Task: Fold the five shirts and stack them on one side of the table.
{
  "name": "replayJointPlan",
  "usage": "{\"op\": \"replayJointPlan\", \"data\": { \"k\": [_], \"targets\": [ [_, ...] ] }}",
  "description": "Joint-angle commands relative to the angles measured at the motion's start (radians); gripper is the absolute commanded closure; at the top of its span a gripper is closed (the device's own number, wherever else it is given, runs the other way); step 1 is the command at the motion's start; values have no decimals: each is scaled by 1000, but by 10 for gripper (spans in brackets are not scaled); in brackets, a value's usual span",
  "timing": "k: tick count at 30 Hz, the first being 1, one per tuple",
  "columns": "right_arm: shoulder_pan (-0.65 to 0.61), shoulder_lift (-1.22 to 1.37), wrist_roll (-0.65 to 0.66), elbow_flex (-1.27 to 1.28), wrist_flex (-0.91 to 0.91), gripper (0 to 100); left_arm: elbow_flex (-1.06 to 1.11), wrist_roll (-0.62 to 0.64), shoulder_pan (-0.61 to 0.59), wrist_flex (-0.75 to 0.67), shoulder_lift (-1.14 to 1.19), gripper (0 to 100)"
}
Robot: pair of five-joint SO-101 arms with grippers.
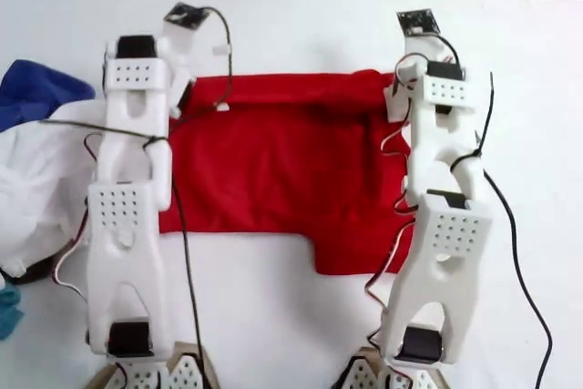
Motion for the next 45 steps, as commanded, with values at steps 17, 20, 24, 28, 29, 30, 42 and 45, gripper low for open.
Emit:
{"op": "replayJointPlan", "data": {
  "k": [17, 20, 24, 28, 29, 30, 42, 45],
  "targets": [
    [39, -320, 28, -68, 486, 978, 550, -83, -6, 118, -549, 973],
    [56, -363, 57, -11, 527, 978, 717, -117, -6, 83, -674, 973],
    [73, -484, 114, 219, 499, 978, 972, -130, -14, -12, -829, 973],
    [91, -702, 184, 582, 331, 978, 1221, -158, -6, -132, -953, 973],
    [94, -768, 203, 683, 282, 978, 1273, -163, -6, -164, -976, 973],
    [97, -834, 219, 778, 240, 978, 1320, -166, -6, -193, -996, 973],
    [97, -1250, 272, 1310, 117, 979, 1550, -175, -11, -235, -1100, 973],
    [97, -1251, 276, 1361, 104, 979, 1613, -175, -12, -301, -1094, 973]
  ]
}}
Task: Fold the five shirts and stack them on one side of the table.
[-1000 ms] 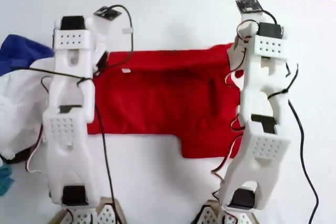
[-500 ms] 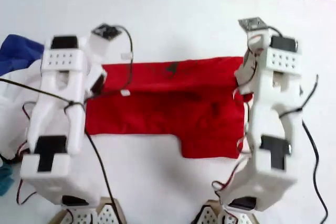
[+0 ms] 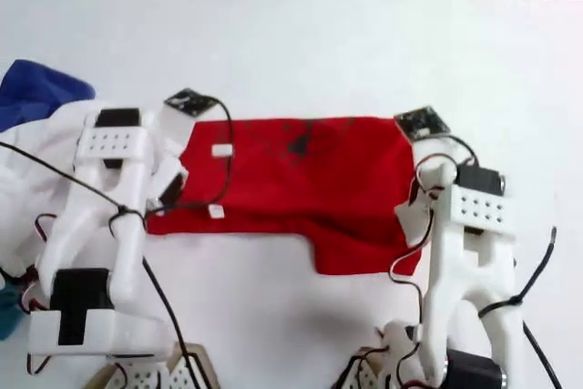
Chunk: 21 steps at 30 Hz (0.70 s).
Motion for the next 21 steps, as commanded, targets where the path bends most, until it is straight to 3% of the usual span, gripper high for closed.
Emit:
{"op": "replayJointPlan", "data": {
  "k": [1, 6, 9, 15, 21],
  "targets": [
    [13, -45, 25, 44, -39, 979, 65, -12, -6, -89, -38, 973],
    [35, -44, 48, 126, -134, 979, 188, -11, -8, -262, -11, 973],
    [30, -44, 84, 157, -150, 978, 208, -11, -21, -295, 20, 970],
    [30, -53, 103, 155, -113, 870, 173, -31, -35, -242, 48, 957],
    [27, -53, 94, -25, -7, 822, -45, -84, -98, -34, 46, 797]
  ]
}}
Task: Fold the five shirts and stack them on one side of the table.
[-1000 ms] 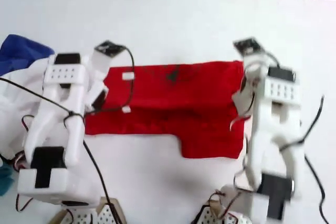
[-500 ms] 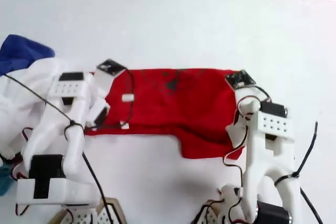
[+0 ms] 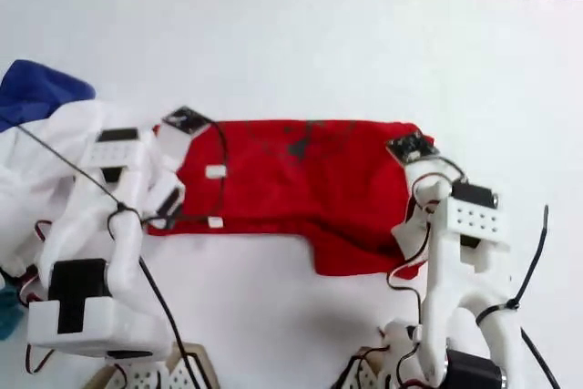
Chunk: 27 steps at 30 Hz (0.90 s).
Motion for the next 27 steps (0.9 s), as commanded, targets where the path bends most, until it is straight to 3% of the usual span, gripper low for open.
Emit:
{"op": "replayJointPlan", "data": {
  "k": [1, 8, 10, 12, 13, 14, 19, 27],
  "targets": [
    [2, -50, -3, -161, 77, 822, -179, -35, -52, 132, -3, 793],
    [-5, -39, -75, -400, 108, 824, -472, -31, -83, 262, 5, 794],
    [-48, -38, -135, -400, 62, 871, -470, 20, -44, 226, 8, 825],
    [-113, -16, -183, -381, -4, 995, -438, 98, 14, 163, 25, 950],
    [-147, 7, -193, -370, -39, 975, -426, 129, 49, 127, 41, 993],
    [-179, 39, -203, -367, -70, 960, -412, 147, 83, 97, 64, 958],
    [-251, 285, -215, -382, -248, 980, -412, 198, 181, -54, 236, 973],
    [-163, 671, -215, -606, -311, 979, -602, 230, 106, -115, 537, 972]
  ]
}}
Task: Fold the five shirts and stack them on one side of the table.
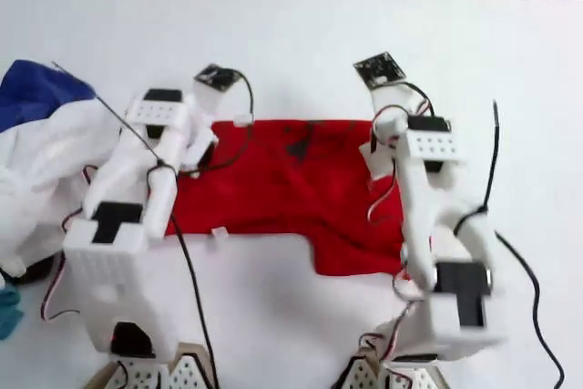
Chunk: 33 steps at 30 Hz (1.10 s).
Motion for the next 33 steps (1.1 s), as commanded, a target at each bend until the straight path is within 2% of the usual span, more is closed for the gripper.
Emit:
{"op": "replayJointPlan", "data": {
  "k": [1, 7, 10, 15, 19, 25, 33],
  "targets": [
    [50, 145, -8, -144, -18, 979, -151, 20, -66, -15, 98, 972],
    [113, 381, -8, -364, 2, 979, -507, 20, -115, 144, 302, 972],
    [111, 421, -8, -462, 105, 979, -707, 15, -107, 287, 419, 972],
    [113, 377, -6, -539, 228, 978, -1000, 12, -97, 486, 554, 972],
    [116, 246, 0, -523, 286, 978, -1193, 12, -80, 611, 580, 972],
    [93, -31, 2, -353, 315, 978, -1150, 14, -46, 611, 451, 970],
    [51, -380, 72, -58, 314, 973, -822, 17, 40, 592, 147, 969]
  ]
}}
